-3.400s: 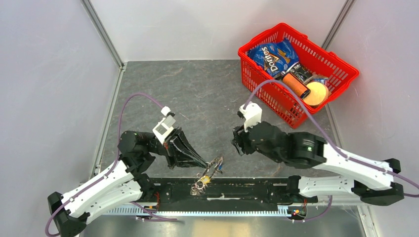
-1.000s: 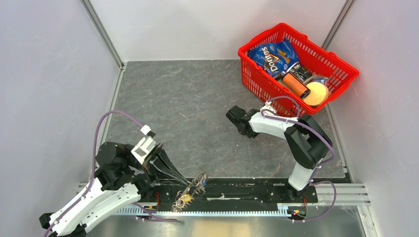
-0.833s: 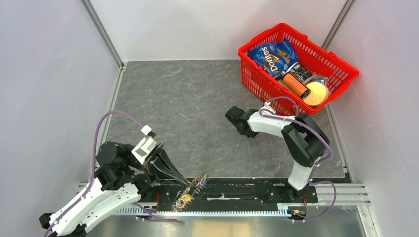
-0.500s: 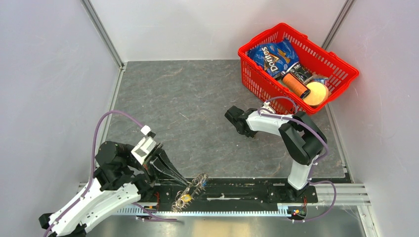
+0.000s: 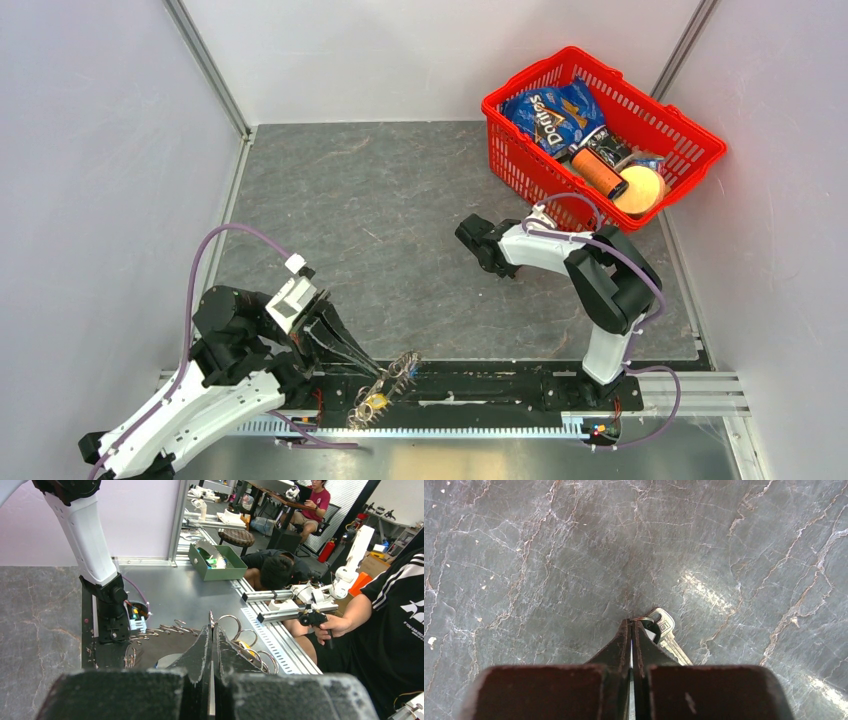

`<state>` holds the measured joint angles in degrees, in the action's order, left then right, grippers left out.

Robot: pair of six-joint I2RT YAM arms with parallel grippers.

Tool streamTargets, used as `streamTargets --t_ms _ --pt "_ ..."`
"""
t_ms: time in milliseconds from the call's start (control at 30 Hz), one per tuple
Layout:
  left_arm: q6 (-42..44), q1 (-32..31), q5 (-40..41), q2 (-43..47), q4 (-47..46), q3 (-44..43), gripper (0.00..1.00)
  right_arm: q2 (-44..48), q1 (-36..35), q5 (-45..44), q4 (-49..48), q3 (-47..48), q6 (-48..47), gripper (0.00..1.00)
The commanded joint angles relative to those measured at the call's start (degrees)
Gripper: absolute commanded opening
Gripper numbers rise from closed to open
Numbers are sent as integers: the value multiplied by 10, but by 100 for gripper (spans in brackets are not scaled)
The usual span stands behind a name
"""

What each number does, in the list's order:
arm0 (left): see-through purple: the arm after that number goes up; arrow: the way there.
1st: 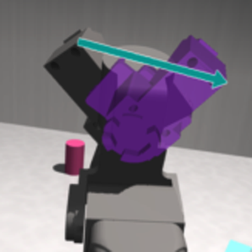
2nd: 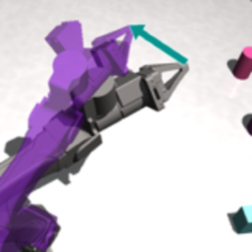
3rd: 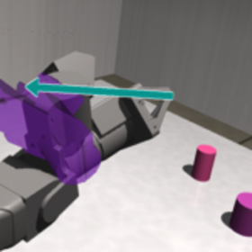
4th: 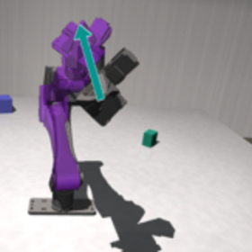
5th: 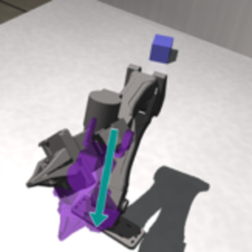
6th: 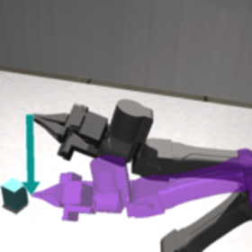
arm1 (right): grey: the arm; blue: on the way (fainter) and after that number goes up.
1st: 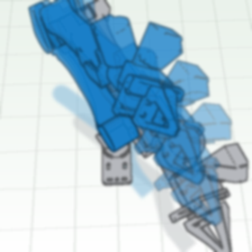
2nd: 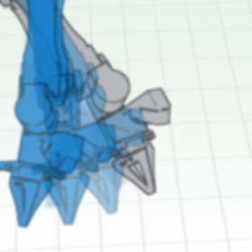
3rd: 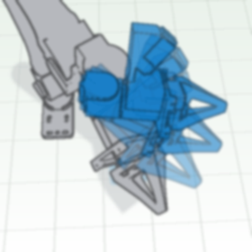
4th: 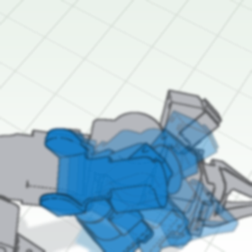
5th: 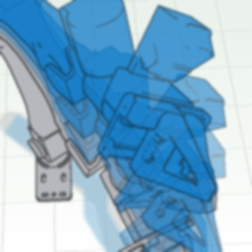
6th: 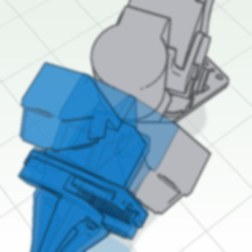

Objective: Put the keys on the keyring

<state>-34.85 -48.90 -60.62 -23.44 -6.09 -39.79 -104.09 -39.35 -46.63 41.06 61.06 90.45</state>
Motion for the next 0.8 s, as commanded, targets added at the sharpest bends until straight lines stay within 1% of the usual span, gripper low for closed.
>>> streamTargets --t_ms 0,100,233,367,467,600,633,700,733,767 --pt "2 -2 -2 1 -28 -24 2 14 3 -19 -11 7 -25 0" --pt "-2 -2 2 1 -30 -24 2 36 0 -11 -51 -8 -69 0" --pt "-4 -2 11 2 -31 -25 2 75 -14 13 -138 -39 -166 0" --pt "-5 -2 17 7 -31 -24 2 122 -20 83 -237 -84 -270 0" --pt "-5 -1 22 12 -31 -22 2 155 -22 122 -251 -98 -320 0" --pt "-6 -2 27 16 -33 -18 2 202 -25 93 -215 -103 -358 0" --pt "-6 -2 27 15 -33 -18 2 208 -24 75 -200 -102 -361 5" --pt "-7 -2 27 14 -33 -18 2 213 -25 43 -173 -95 -365 25" --pt "-7 -2 27 15 -33 -18 2 212 -23 27 -157 -92 -365 31" --pt "-8 -2 28 16 -33 -17 2 210 -21 19 -146 -90 -362 34"
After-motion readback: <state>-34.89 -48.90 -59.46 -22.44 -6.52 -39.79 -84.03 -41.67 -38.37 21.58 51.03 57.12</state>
